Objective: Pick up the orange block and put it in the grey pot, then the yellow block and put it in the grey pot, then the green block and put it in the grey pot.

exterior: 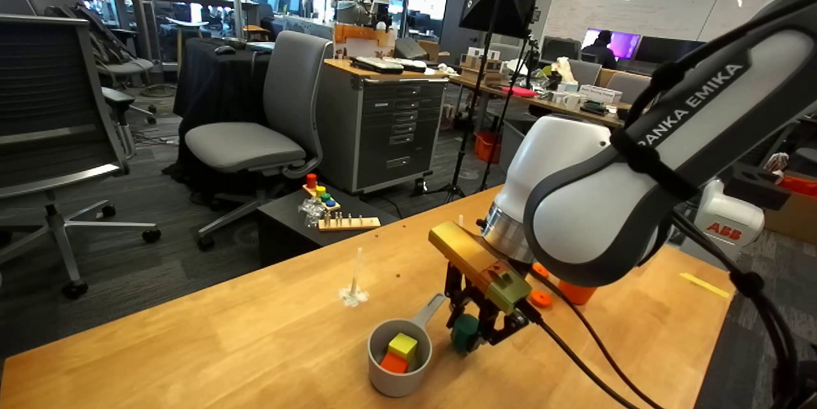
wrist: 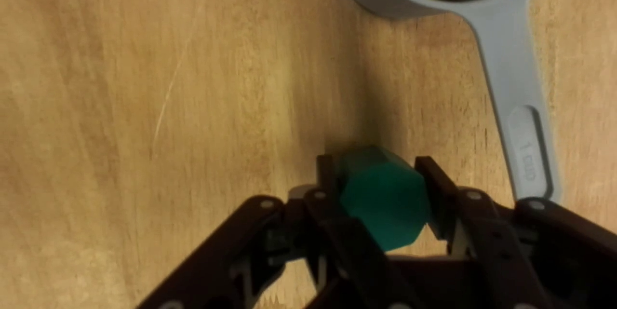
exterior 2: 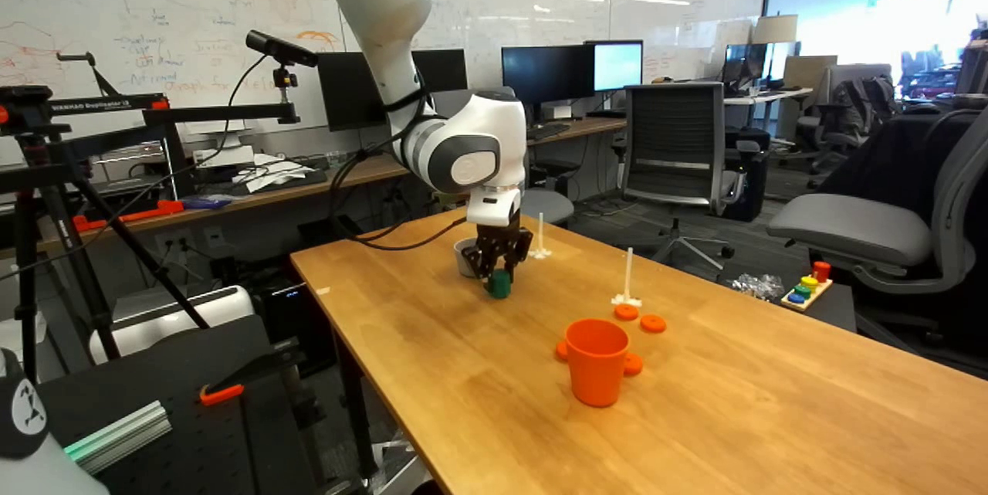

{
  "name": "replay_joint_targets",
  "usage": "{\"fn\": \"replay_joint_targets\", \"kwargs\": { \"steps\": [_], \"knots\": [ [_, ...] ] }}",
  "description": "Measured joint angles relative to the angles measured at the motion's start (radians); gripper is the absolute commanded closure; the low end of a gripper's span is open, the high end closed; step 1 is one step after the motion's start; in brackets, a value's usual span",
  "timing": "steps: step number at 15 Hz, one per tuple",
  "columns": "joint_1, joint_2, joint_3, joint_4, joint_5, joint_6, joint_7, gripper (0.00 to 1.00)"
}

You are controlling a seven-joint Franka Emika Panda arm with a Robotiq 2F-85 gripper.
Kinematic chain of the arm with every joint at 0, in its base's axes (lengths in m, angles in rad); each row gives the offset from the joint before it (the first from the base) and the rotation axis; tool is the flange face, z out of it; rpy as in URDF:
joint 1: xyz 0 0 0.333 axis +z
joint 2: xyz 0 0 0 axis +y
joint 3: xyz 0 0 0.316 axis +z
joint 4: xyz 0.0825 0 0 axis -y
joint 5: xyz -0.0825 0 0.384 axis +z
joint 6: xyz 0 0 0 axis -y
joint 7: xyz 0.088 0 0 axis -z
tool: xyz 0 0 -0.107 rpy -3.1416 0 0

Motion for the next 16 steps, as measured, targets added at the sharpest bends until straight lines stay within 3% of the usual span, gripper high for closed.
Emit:
{"fn": "replay_joint_targets", "kwargs": {
  "steps": [10,16],
  "knots": [
    [0.081,-0.096,0.002,-0.01,-0.012,0.032,0.0,0.81],
    [0.094,-0.111,0.005,-0.013,-0.013,0.037,-0.003,0.81]
  ]
}}
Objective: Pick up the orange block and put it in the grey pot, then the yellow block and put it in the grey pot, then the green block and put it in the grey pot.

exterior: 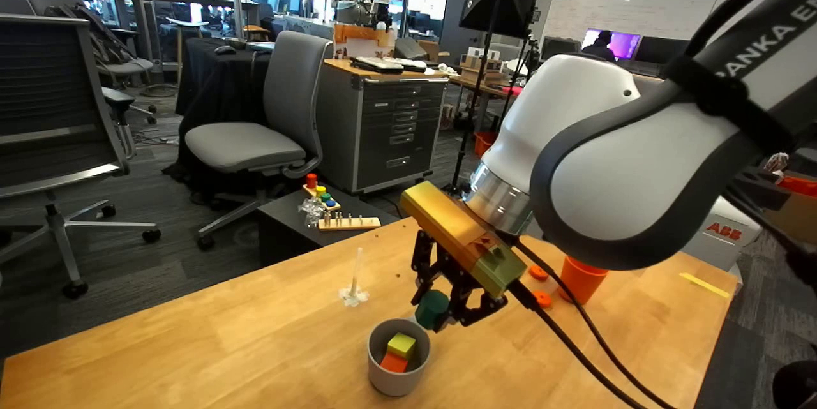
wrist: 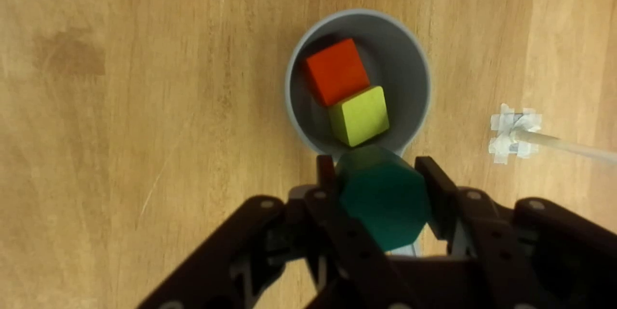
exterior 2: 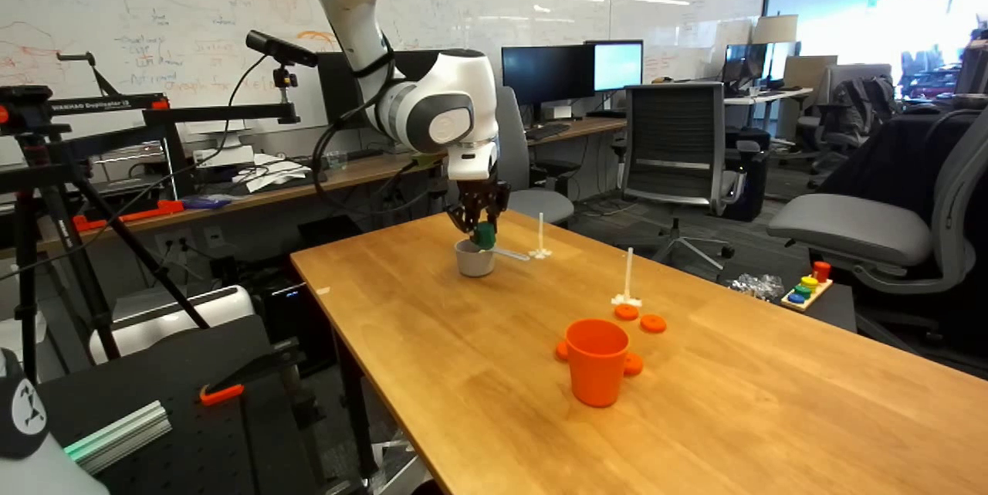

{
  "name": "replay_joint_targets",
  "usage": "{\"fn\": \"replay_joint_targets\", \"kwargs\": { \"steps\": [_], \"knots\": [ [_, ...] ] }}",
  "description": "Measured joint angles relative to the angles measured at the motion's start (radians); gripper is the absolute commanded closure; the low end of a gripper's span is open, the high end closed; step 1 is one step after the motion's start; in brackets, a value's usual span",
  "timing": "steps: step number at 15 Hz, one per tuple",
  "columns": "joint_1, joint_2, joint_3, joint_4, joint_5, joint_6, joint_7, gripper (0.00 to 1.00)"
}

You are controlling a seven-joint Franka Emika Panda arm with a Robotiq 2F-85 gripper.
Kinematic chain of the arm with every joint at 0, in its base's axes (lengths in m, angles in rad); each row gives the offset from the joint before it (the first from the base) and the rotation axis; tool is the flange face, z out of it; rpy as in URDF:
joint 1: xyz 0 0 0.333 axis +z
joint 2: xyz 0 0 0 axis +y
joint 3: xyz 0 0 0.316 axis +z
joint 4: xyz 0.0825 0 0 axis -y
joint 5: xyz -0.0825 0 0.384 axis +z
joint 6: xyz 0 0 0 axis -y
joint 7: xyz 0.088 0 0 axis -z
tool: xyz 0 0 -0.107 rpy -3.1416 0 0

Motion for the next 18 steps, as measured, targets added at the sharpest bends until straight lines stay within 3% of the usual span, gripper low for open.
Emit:
{"fn": "replay_joint_targets", "kwargs": {
  "steps": [12,14,16,18],
  "knots": [
    [0.007,0.043,0.026,0.036,-0.044,0.001,-0.025,0.81],
    [0.007,0.056,0.026,0.052,-0.056,0.0,-0.033,0.3],
    [0.009,0.067,0.024,0.068,-0.07,0.0,-0.044,0.27],
    [0.011,0.077,0.022,0.084,-0.084,0.0,-0.056,0.13]
  ]
}}
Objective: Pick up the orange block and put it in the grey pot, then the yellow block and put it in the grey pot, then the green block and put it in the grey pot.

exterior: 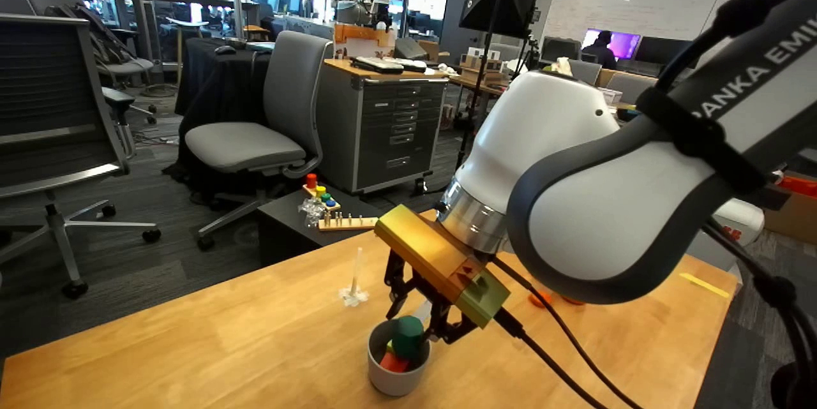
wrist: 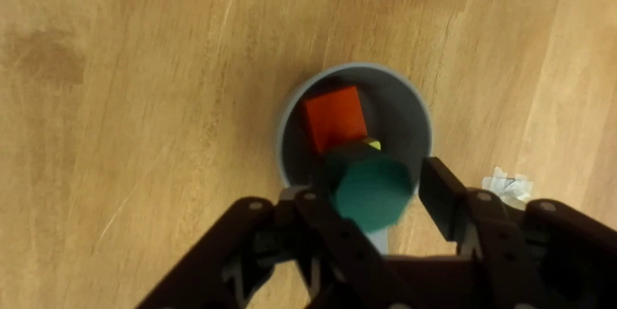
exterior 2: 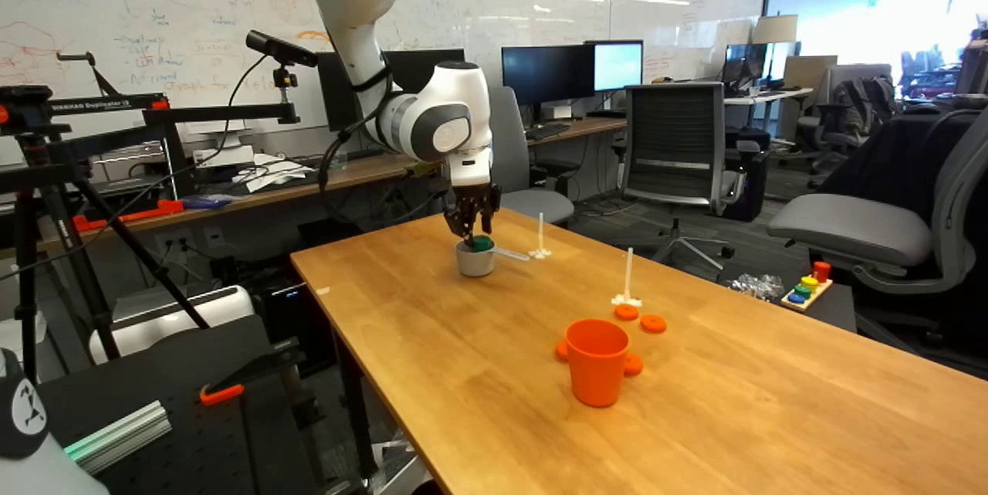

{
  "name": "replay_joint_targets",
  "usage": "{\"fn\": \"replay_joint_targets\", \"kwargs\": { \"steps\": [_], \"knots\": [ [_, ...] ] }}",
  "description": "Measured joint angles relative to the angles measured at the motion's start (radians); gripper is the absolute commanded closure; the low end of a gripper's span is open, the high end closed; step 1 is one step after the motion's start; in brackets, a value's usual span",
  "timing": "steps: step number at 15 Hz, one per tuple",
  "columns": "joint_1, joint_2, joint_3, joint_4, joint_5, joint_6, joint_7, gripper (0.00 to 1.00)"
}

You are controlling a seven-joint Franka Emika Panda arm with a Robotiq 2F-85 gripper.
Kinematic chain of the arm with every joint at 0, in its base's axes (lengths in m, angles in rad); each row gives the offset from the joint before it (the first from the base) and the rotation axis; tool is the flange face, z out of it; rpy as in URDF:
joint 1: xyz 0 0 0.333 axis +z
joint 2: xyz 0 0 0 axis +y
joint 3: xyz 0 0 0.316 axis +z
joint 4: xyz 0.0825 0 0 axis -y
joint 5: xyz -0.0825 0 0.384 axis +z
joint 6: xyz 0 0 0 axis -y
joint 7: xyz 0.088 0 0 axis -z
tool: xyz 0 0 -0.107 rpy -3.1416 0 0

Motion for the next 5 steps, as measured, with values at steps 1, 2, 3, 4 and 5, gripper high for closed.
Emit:
{"fn": "replay_joint_targets", "kwargs": {
  "steps": [1,2,3,4,5],
  "knots": [
    [0.003,0.003,-0.001,0.007,-0.004,0.0,-0.003,0.31],
    [0.006,0.005,-0.004,0.013,-0.008,0.0,-0.004,0.22],
    [0.009,0.007,-0.006,0.017,-0.01,0.0,-0.004,0.15],
    [0.012,0.007,-0.007,0.02,-0.011,0.0,-0.004,0.12],
    [0.013,0.007,-0.008,0.021,-0.011,0.0,-0.004,0.12]
  ]
}}
